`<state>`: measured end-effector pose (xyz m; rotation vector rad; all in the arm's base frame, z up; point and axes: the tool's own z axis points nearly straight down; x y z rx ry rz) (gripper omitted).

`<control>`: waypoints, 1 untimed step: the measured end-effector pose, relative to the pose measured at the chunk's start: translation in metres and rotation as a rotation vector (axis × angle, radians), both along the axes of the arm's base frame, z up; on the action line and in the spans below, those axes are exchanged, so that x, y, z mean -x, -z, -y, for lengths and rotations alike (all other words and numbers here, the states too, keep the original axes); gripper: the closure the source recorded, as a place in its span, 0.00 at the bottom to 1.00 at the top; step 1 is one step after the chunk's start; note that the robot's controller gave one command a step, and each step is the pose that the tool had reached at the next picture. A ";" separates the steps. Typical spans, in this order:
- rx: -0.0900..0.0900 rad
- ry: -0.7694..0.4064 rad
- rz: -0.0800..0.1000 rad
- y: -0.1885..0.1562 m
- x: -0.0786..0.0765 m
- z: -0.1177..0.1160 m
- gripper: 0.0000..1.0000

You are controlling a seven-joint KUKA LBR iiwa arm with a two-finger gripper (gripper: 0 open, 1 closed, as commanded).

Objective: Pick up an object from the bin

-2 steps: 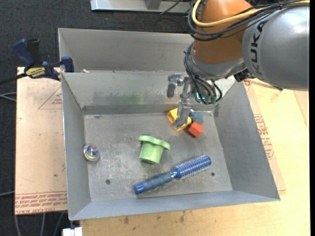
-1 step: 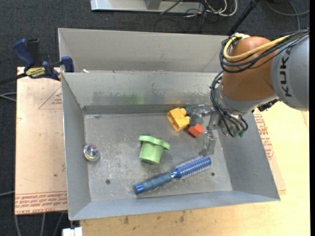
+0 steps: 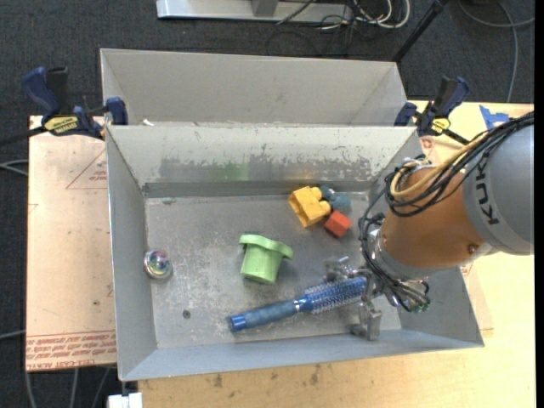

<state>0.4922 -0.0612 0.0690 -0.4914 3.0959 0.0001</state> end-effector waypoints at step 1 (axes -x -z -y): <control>0.000 -0.002 -0.005 0.000 0.001 -0.001 1.00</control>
Offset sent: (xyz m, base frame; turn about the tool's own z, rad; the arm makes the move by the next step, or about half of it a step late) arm 0.0000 0.0000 0.0000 0.0000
